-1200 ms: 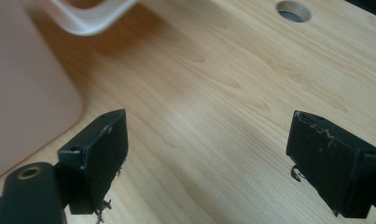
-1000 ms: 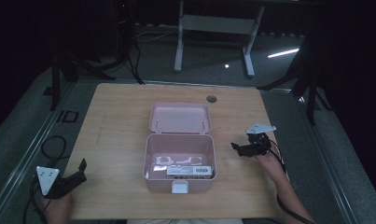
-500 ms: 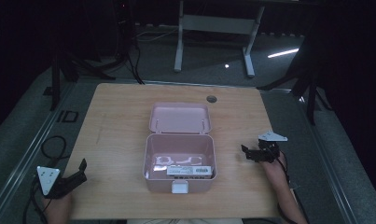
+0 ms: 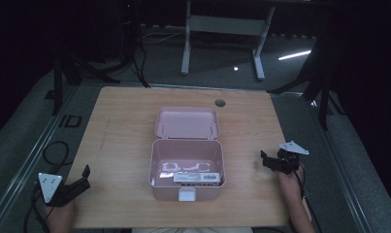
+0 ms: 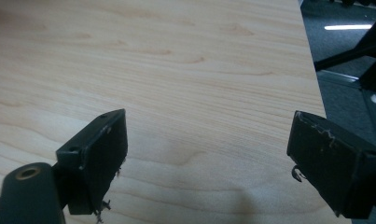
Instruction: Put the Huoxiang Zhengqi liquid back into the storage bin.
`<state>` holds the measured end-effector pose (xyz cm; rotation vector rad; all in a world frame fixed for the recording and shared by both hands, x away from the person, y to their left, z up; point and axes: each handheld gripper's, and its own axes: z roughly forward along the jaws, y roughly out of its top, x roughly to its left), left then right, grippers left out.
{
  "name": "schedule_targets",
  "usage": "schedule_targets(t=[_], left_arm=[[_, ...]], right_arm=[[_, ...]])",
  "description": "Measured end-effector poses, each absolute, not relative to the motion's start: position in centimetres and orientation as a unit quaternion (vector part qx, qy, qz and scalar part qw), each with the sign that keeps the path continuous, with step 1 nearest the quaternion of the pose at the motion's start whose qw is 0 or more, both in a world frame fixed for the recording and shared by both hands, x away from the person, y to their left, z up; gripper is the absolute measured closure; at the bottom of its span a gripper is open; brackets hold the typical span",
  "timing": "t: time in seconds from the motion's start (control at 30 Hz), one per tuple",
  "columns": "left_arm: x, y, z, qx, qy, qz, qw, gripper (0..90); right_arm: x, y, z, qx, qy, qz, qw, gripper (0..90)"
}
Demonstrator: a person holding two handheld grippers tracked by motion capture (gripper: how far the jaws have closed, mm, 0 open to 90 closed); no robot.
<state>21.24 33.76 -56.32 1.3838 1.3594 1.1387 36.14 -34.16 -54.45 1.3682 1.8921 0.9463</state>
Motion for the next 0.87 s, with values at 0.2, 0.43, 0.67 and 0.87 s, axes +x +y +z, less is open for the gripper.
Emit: schedule_targets(t=[0.2, 0.43, 0.67, 0.87], left_arm=[[21.2, 33.8, -56.3, 0.554, 0.545, 0.457, 0.432, 3.7], [21.2, 33.8, -56.3, 0.553, 0.545, 0.457, 0.434, 3.7], [21.2, 33.8, -56.3, 0.554, 0.545, 0.456, 0.434, 3.7], [21.2, 33.8, -56.3, 0.554, 0.545, 0.456, 0.435, 3.7]], right_arm=[[35.8, -34.5, -54.4, 0.539, 0.694, 0.355, 0.320, 12.0], [35.9, -35.2, -54.5, 0.574, 0.670, 0.329, 0.337, 12.1], [36.0, -36.1, -54.7, 0.599, 0.650, 0.331, 0.330, 12.2], [36.0, -36.0, -54.7, 0.591, 0.659, 0.331, 0.328, 12.2]])
